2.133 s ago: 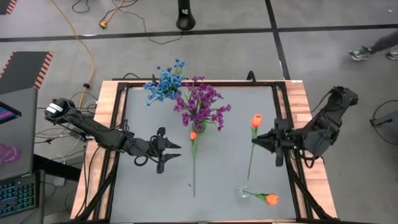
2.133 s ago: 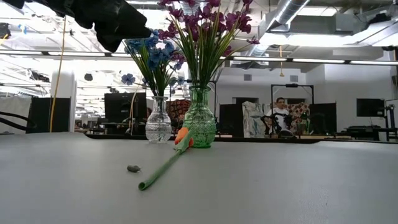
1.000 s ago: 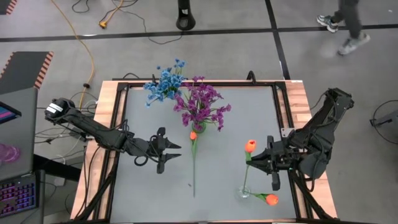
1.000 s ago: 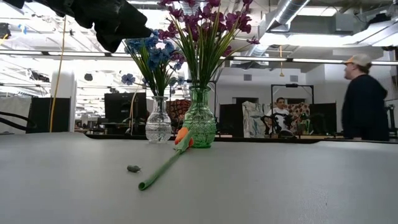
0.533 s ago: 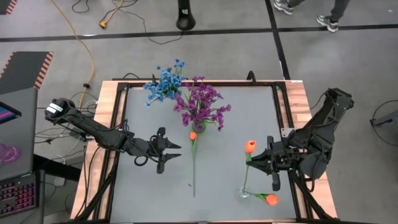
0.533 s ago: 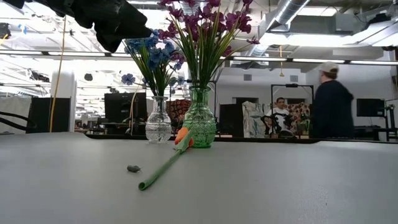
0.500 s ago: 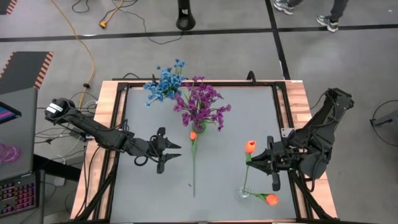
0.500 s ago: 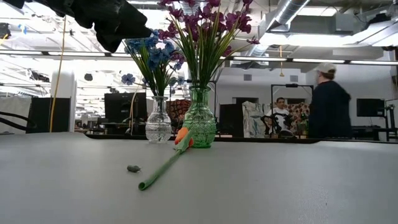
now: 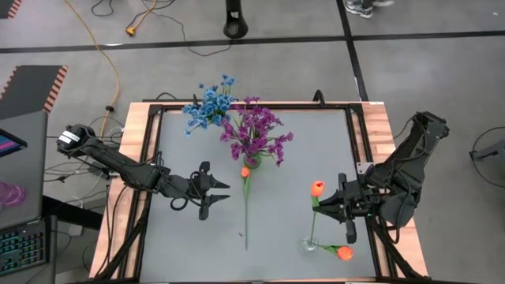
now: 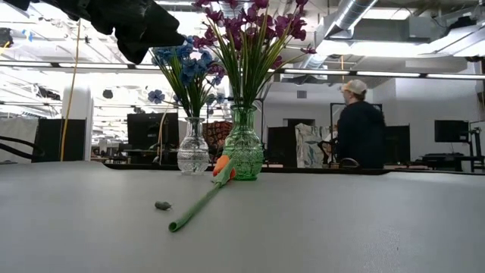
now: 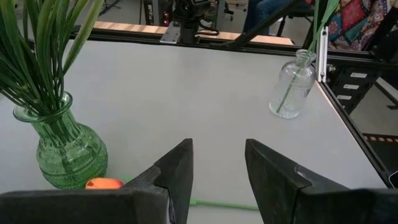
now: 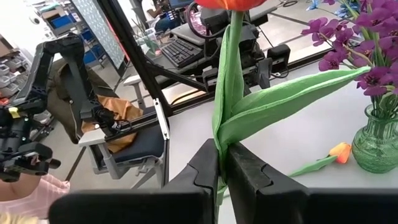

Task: Sort flowers into vase by color
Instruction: Put the right orange flower into the bottom transparent vase

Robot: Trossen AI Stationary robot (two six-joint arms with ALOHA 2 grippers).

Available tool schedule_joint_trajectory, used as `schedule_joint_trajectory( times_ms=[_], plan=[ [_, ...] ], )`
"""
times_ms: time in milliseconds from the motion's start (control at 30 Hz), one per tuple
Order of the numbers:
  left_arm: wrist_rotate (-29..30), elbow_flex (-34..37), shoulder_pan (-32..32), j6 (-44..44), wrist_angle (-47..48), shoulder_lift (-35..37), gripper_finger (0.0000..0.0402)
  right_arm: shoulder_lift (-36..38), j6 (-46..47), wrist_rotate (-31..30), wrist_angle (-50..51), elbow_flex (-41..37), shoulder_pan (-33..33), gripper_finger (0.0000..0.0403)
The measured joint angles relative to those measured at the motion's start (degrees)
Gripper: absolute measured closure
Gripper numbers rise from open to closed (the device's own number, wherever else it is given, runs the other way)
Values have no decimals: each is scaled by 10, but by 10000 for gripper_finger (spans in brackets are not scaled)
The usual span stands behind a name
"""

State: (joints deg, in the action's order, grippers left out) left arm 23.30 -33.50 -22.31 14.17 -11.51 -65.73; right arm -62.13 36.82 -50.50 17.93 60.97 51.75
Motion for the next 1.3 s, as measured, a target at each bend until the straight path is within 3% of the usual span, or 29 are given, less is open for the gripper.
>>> schedule_joint_trajectory(
  times_ms=[933,1300],
  plan=[
    [0,0,0,-10,0,0,269,0,2,4,48,0,0,352],
    [0,0,0,-10,0,0,269,0,2,116,48,0,-1,352]
  ],
)
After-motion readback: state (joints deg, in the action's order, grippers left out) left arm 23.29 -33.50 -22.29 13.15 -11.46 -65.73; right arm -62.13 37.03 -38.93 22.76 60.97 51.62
